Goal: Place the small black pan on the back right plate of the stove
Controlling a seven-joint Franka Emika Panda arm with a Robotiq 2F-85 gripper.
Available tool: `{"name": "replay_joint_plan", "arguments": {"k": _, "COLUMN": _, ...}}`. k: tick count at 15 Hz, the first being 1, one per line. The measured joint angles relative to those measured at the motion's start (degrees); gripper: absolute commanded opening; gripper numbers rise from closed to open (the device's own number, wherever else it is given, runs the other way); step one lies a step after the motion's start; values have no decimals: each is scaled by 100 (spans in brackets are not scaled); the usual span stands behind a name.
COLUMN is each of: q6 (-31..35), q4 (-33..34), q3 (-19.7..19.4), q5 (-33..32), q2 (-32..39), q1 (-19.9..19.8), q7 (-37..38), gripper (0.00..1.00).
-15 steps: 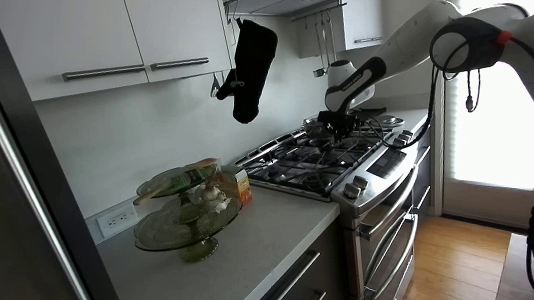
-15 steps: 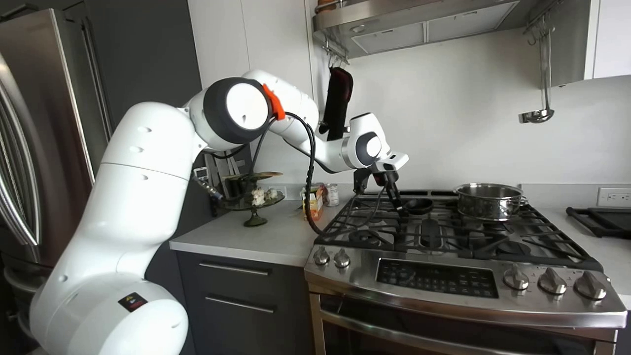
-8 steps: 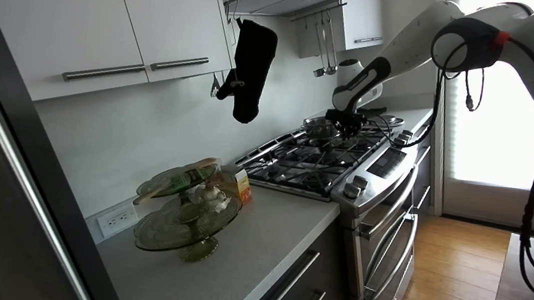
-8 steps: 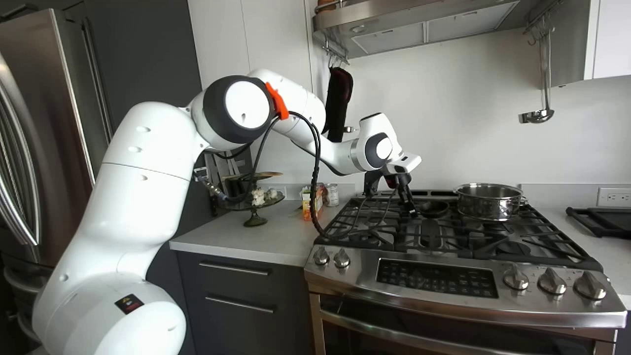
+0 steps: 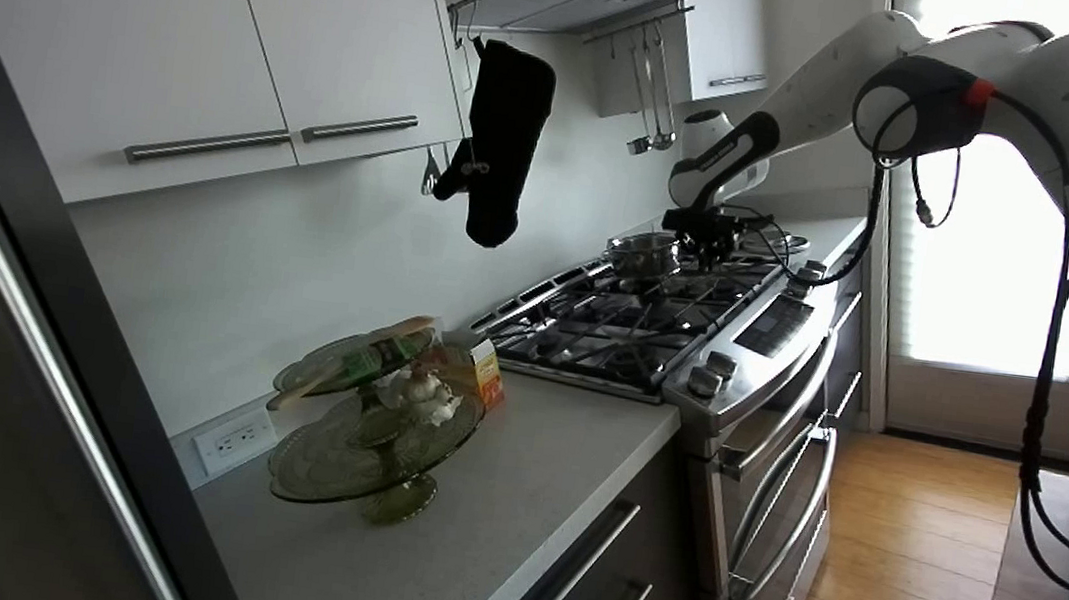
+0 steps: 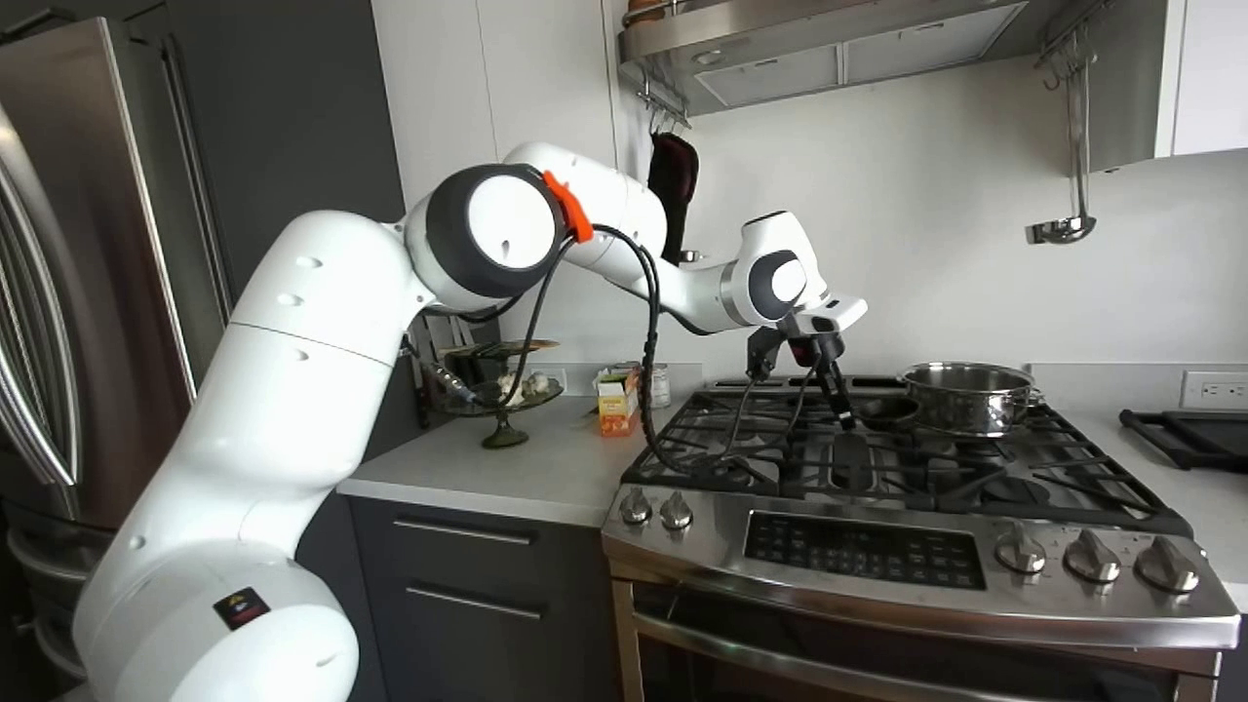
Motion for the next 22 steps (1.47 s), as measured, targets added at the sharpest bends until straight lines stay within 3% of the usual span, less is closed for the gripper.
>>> {"name": "replay_joint_plan", "arguments": {"k": 3, "q6": -470, "q4": 680, "q3": 56, "q5": 238, "q2": 345, "q1": -370, "q7": -604, "gripper": 5}}
{"name": "replay_joint_plan", "arguments": {"k": 10, "q6": -715, "q4": 2371, "q3": 243, "q5": 714, "q2": 1656, "q1": -1025, "q7": -1276, "gripper": 5}}
{"name": "replay_joint_plan", "arguments": {"k": 11, "q6": -756, "q4": 2619, "q3": 267, "q5": 745, "q2": 1851, "q1": -1101, "q7": -1278, "gripper": 19}}
{"name": "replay_joint_plan", "arguments": {"k": 17, "q6": -766, "q4": 2721, "q3": 263, "q5": 746, "q2": 1966, "q1": -1094, "q7": -1278, "gripper": 19}}
{"name": "replay_joint_plan", "arguments": {"k": 18, "q6": -766, "q4": 2721, "q3": 263, "q5": 746, "q2": 1963, "q1": -1093, "q7": -1278, "gripper": 5}}
{"name": "replay_joint_plan", "arguments": {"k": 22, "q6": -779, "q4": 2723, "q3": 262, "q5": 740, "q2": 2027, "q1": -1093, "q7": -1278, "gripper": 5}}
